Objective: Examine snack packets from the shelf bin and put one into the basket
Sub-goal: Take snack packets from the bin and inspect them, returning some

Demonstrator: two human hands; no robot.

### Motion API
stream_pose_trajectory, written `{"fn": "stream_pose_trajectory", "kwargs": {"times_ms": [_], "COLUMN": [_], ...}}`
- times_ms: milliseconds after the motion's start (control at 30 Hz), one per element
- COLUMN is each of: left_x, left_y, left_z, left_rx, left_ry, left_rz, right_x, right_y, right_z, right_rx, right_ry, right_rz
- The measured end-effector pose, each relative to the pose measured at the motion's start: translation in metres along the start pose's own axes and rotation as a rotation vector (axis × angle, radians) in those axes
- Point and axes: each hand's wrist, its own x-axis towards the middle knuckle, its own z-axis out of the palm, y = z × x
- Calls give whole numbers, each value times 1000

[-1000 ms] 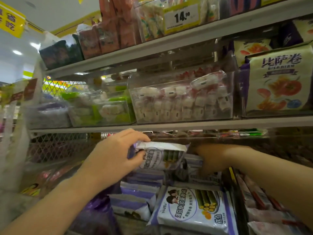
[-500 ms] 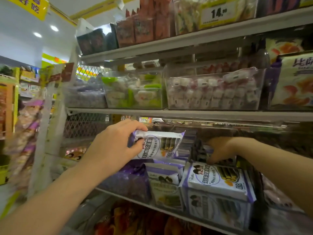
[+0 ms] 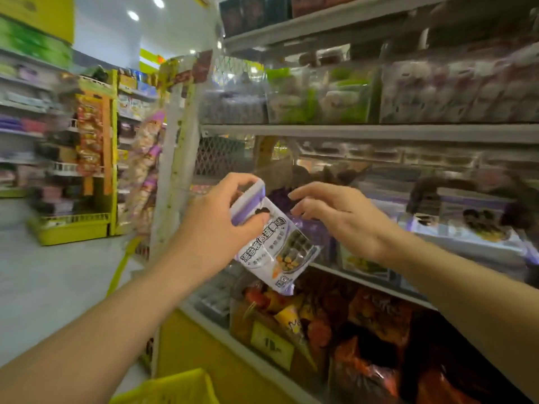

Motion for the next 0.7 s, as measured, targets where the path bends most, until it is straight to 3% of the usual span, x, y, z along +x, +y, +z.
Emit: {"fn": "stream_pose_trajectory", "kwargs": {"times_ms": [67,233,400,700], "left_x": [-21,-66,-96,-118], "left_y": [-19,-61,-93,-136], "left_z": [-10,-29,-35,-10], "left_rx": [-11,-29,52,130], "left_ry": [-60,-296,-335,-365], "left_rz": [-98,-282,-387,-490], "right_x": [-9,-29,-30,-42], "right_y": [-2,-4,8,41], "right_z": [42,130,188,245], "right_rx": [111,489,672,817], "right_ry": [-111,-193,-289,-180], "right_rz": [-6,74,156,360]}}
